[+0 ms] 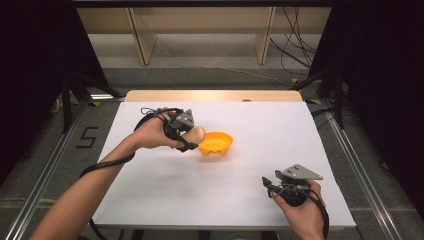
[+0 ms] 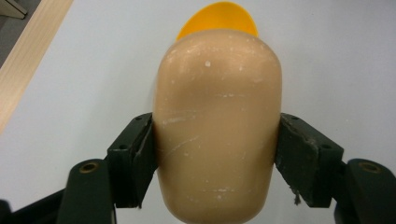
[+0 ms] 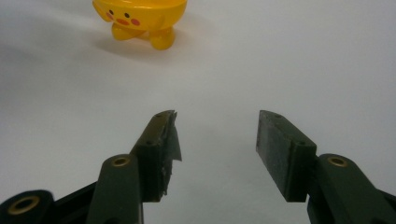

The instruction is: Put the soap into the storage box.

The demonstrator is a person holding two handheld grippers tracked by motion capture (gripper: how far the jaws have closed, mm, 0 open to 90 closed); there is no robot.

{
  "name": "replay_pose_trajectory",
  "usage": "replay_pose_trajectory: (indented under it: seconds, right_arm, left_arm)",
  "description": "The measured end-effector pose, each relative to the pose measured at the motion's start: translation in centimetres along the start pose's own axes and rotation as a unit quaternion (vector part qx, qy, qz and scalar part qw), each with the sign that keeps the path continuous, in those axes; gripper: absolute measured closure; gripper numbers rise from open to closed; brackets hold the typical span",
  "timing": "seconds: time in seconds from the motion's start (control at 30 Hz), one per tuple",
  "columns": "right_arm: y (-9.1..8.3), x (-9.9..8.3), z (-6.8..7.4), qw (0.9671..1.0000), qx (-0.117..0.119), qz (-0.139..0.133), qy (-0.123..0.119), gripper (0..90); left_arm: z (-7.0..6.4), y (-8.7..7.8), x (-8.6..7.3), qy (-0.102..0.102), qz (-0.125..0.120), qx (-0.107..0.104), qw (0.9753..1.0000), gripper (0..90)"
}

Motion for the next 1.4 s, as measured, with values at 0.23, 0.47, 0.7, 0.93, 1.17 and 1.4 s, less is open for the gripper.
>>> replay_pose_trajectory:
  seconds: [0.23, 0.47, 0.7, 0.93, 1.17, 1.4]
  right_arm:
    - [-0.1, -0.2, 0.1, 1.0000, 0.002, 0.003, 0.006, 47.8]
    - [-0.2, -0.2, -0.2, 1.0000, -0.006, 0.001, 0.004, 47.8]
    - [-0.4, -0.3, -0.3, 1.0000, -0.004, 0.004, 0.007, 47.7]
    - [-0.5, -0.3, -0.2, 1.0000, -0.005, 0.001, 0.008, 47.7]
    - [-0.6, -0.3, -0.5, 0.9999, -0.013, -0.001, 0.007, 47.7]
    - [-0.9, -0.4, -0.4, 0.9996, -0.017, -0.002, 0.022, 47.7]
  left_arm:
    - [-0.1, 0.6, 0.4, -0.012, -0.009, -0.001, 0.9999, 32.5]
    - [0.2, 1.0, 0.6, 0.002, 0.003, -0.006, 1.0000, 32.5]
    - [0.5, 1.2, 1.1, 0.002, -0.003, -0.002, 1.0000, 32.5]
    - [0.7, 1.4, 1.7, 0.004, -0.002, -0.003, 1.0000, 32.4]
    - [0.7, 1.9, 2.0, 0.009, -0.002, -0.006, 0.9999, 32.4]
    - [0.9, 2.3, 2.1, 0.019, 0.004, -0.008, 0.9998, 32.5]
Point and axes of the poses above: each handheld gripper's, and its own axes: y roughly forward along the jaws, x roughly out of its top, z roughly to its left, the point moved 9 cm from there along y, roughly forward along the jaws
